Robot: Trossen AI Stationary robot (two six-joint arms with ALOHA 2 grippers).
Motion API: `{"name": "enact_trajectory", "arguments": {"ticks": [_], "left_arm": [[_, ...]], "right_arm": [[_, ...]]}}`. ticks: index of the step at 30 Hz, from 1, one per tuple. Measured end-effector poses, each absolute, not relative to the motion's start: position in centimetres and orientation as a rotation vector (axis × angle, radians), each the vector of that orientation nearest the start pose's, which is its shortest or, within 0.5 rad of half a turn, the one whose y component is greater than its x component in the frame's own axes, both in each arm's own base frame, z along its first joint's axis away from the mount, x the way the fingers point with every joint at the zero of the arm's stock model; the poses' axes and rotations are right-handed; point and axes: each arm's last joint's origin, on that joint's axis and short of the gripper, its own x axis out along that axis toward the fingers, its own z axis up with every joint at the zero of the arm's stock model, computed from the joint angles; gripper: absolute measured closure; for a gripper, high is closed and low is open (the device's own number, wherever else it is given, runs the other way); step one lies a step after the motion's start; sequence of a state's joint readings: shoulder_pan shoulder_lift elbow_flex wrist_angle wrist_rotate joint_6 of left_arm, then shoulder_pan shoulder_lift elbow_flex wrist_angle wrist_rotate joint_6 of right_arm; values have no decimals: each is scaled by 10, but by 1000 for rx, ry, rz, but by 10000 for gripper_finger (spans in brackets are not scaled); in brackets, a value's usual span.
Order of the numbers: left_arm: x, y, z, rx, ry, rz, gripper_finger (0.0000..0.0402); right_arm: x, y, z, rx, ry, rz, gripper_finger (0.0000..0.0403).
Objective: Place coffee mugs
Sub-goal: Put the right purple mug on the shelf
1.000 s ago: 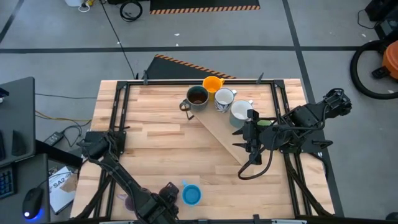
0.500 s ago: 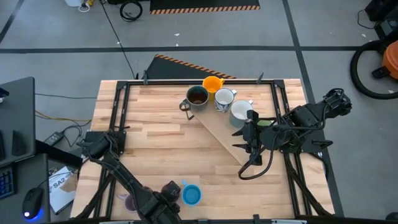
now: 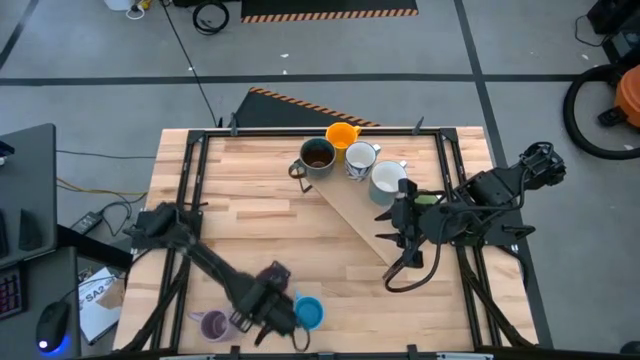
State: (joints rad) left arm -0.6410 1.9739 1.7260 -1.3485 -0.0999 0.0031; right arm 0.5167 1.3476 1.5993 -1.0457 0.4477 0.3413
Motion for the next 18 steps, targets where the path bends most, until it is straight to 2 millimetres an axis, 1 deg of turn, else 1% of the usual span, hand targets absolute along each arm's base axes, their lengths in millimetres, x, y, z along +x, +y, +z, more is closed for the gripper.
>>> {"name": "enact_trajectory", "arguments": {"ticks": [4, 9, 11, 14, 16, 18], "left_arm": [[305, -188, 283, 538, 1385, -296, 376], [316, -144, 317, 408, 1229, -189, 375], [324, -126, 325, 353, 1174, -140, 375], [339, -104, 331, 279, 1086, -96, 374], [348, -95, 334, 277, 1029, -102, 374], [355, -89, 337, 298, 970, -121, 374]], "right_arm": [[220, 112, 411, -30, 734, -75, 227], [211, 114, 410, -34, 739, -117, 227], [208, 116, 411, -33, 729, -130, 227], [207, 118, 411, -22, 728, -128, 227], [206, 119, 411, -14, 730, -127, 227], [204, 119, 410, -5, 739, -132, 227]]}}
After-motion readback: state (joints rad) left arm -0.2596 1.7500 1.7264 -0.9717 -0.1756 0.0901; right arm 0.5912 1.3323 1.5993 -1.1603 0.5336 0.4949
